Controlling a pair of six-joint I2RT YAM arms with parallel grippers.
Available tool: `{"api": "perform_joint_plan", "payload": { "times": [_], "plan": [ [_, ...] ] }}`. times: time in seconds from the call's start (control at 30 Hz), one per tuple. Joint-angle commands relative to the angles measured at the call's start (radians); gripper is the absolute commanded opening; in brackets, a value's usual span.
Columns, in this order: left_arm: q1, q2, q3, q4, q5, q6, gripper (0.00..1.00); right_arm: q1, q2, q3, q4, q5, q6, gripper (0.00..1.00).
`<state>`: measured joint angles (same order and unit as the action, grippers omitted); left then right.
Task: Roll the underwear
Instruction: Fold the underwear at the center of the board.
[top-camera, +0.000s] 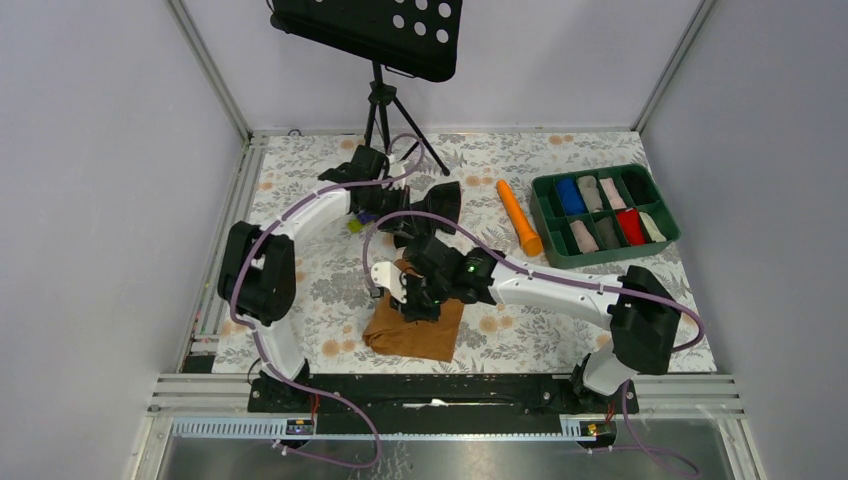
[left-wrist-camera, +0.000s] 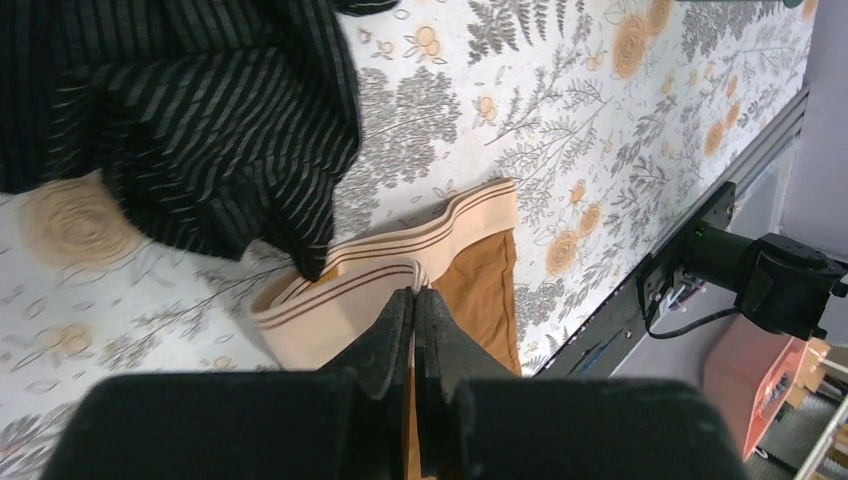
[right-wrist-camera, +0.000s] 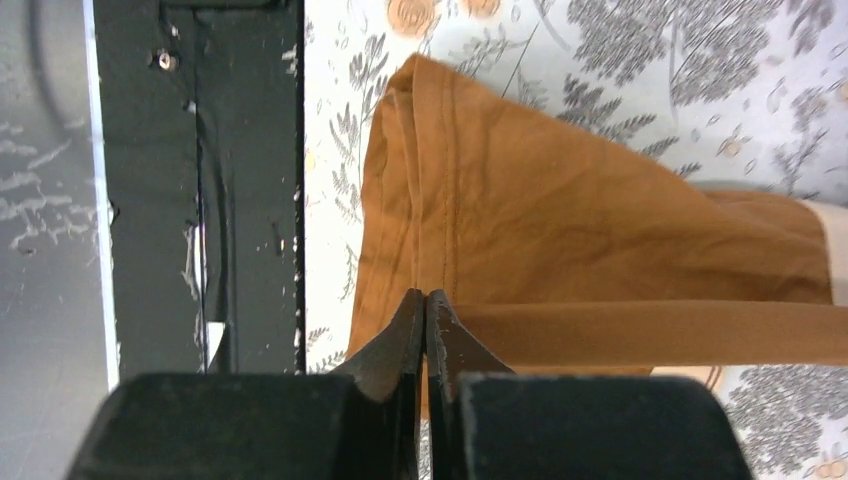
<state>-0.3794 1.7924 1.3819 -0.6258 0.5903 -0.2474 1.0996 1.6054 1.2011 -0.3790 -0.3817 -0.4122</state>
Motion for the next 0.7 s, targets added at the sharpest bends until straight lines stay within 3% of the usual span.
{"api": "perform_joint_plan", "payload": {
  "times": [0.0, 0.3, 0.67],
  "plan": [
    [-0.053, 0.034, 0.067, 0.084, 0.068, -0.016, 0.00, -0.003, -0.081, -0.034, -0.048, -0.068, 0.012, 0.00],
    [-0.138, 0.077, 0.067, 0.112, 0.072, -0.008, 0.00, -0.004, -0.082, -0.133, -0.013, -0.143, 0.076, 0.00],
    [-0.189, 0.146, 0.099, 0.112, 0.066, 0.008, 0.00, -0.004, -0.107, -0.230, 0.012, -0.105, 0.055, 0.00]
  ]
}}
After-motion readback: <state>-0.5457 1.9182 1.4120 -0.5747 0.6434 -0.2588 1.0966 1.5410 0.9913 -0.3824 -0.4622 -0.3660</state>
